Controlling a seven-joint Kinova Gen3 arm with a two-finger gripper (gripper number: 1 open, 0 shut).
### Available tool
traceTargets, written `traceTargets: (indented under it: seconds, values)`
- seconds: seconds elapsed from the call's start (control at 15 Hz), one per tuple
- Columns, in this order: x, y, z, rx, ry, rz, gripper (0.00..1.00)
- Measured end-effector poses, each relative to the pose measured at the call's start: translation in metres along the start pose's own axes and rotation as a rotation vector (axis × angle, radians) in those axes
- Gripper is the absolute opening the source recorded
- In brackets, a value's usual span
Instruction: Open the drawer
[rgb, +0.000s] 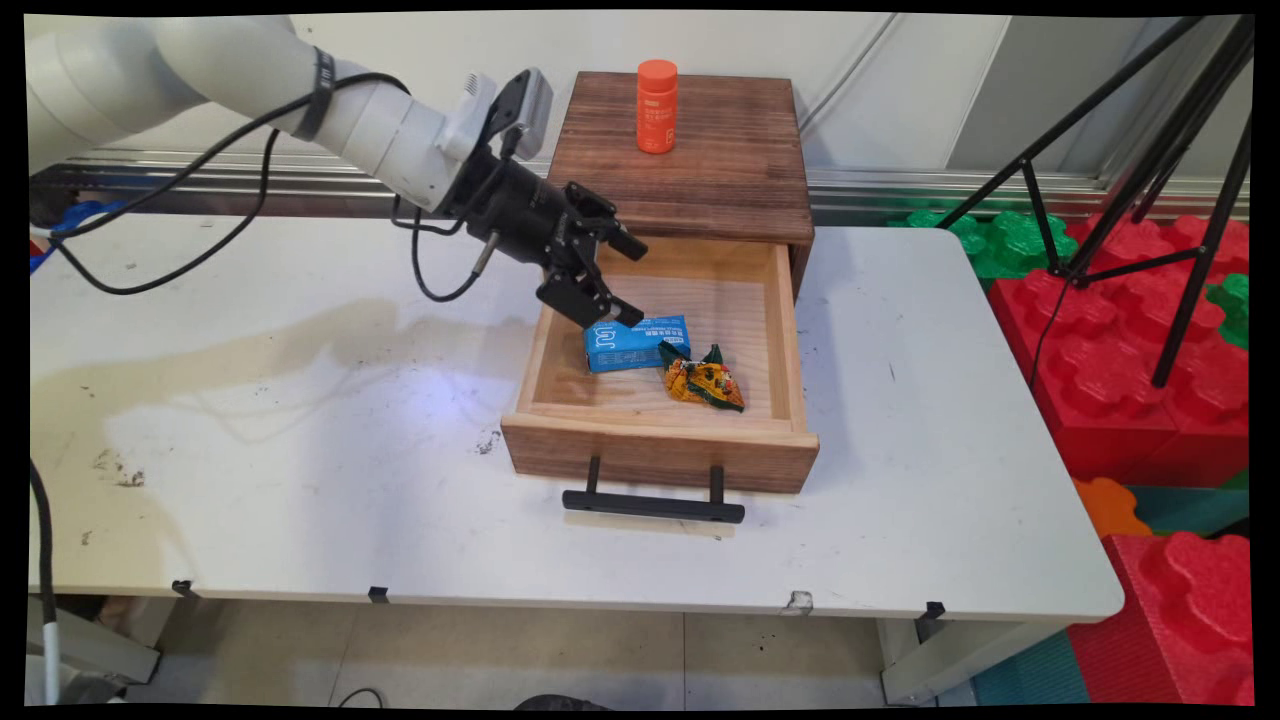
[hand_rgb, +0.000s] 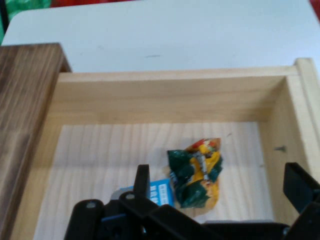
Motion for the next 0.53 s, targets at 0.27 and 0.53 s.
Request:
traceTargets:
  seconds: [0.27, 0.53]
  values:
    - [0.005, 0.020, -0.010, -0.054, 0.015, 0.016, 1.00]
    - [0.007, 0.043, -0.014, -0.106, 0.017, 0.019, 1.00]
